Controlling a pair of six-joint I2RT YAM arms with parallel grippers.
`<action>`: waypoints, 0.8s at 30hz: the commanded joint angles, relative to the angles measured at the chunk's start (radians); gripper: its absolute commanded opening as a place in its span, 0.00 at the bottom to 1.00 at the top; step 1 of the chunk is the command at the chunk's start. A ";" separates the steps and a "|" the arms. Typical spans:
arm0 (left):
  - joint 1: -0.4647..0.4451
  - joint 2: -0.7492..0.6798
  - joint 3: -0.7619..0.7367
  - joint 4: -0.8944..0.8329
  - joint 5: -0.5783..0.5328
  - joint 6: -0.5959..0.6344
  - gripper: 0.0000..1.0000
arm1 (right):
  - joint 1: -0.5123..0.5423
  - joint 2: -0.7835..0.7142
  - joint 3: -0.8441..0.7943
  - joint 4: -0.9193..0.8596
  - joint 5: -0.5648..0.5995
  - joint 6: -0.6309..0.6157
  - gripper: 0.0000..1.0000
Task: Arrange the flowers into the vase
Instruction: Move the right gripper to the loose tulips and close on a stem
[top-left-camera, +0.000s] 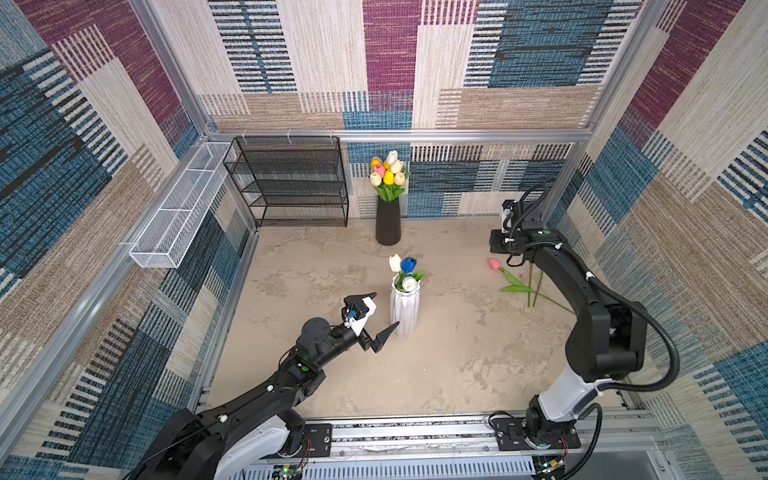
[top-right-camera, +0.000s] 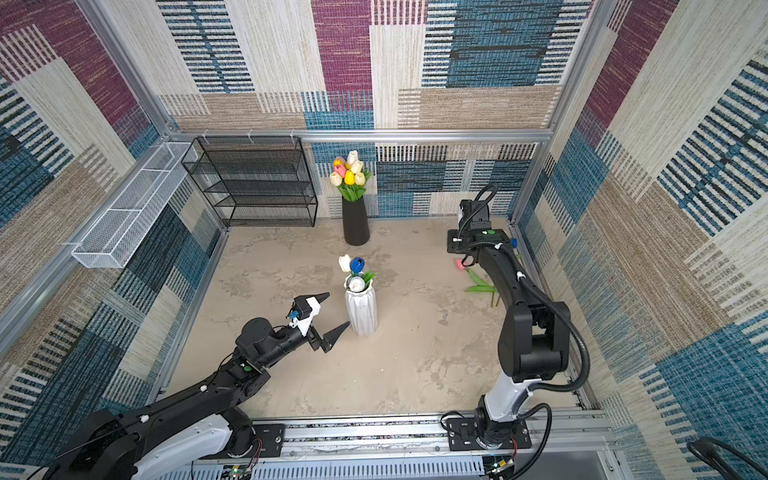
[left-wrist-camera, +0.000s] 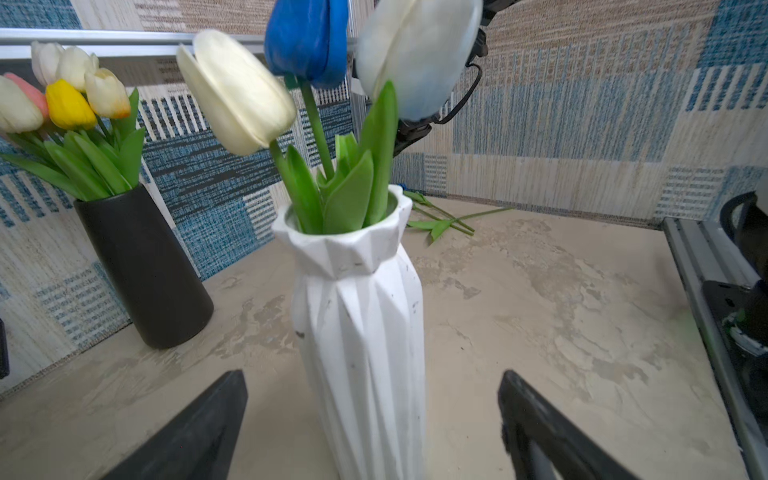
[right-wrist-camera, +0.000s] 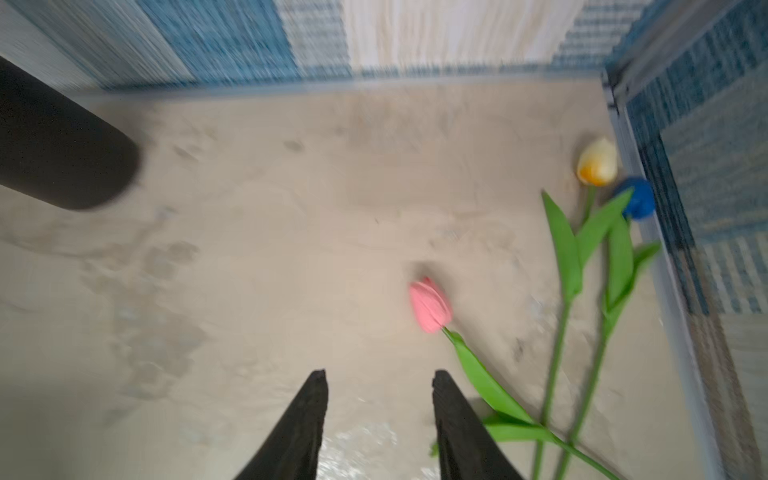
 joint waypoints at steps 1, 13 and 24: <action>-0.001 0.021 0.001 0.057 0.005 0.019 0.97 | -0.074 0.071 0.011 -0.185 0.090 -0.155 0.45; -0.001 0.058 -0.002 0.083 -0.023 0.030 0.98 | -0.227 0.231 0.029 -0.190 0.061 -0.330 0.50; 0.000 0.058 0.018 0.067 -0.026 0.039 0.98 | -0.266 0.339 0.146 -0.017 0.033 -0.091 0.46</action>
